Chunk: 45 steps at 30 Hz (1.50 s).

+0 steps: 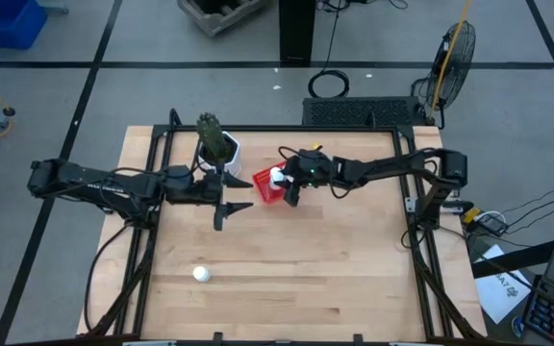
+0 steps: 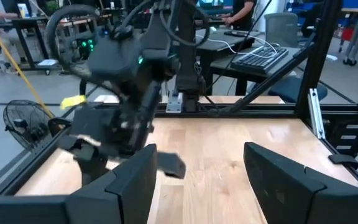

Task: Pick and place pill bottles into a basket
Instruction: Adjust the white pill bottle in the red bin

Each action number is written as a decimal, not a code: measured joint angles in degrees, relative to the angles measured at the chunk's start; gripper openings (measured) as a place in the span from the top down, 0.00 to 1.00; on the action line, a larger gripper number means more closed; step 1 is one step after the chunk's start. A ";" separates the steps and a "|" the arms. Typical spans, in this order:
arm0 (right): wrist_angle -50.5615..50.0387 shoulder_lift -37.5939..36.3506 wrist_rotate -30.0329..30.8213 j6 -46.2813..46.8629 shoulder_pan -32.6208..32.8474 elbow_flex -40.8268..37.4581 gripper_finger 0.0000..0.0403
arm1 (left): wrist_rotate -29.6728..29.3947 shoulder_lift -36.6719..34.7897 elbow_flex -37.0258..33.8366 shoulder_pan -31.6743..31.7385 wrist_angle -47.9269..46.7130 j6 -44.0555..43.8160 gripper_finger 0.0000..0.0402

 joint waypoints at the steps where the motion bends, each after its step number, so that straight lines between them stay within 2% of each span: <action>1: -0.23 0.54 -0.06 0.14 -0.23 0.00 0.63 | -0.01 0.00 0.00 -0.03 0.01 0.13 0.39; 8: -0.02 3.02 -0.04 0.08 -0.25 -0.02 0.62 | -0.03 0.00 0.00 -0.03 0.04 0.36 0.39; 45: -1.31 3.04 -0.08 -1.93 -0.14 -0.09 0.56 | 0.41 0.02 0.00 -0.03 -0.08 -1.82 0.39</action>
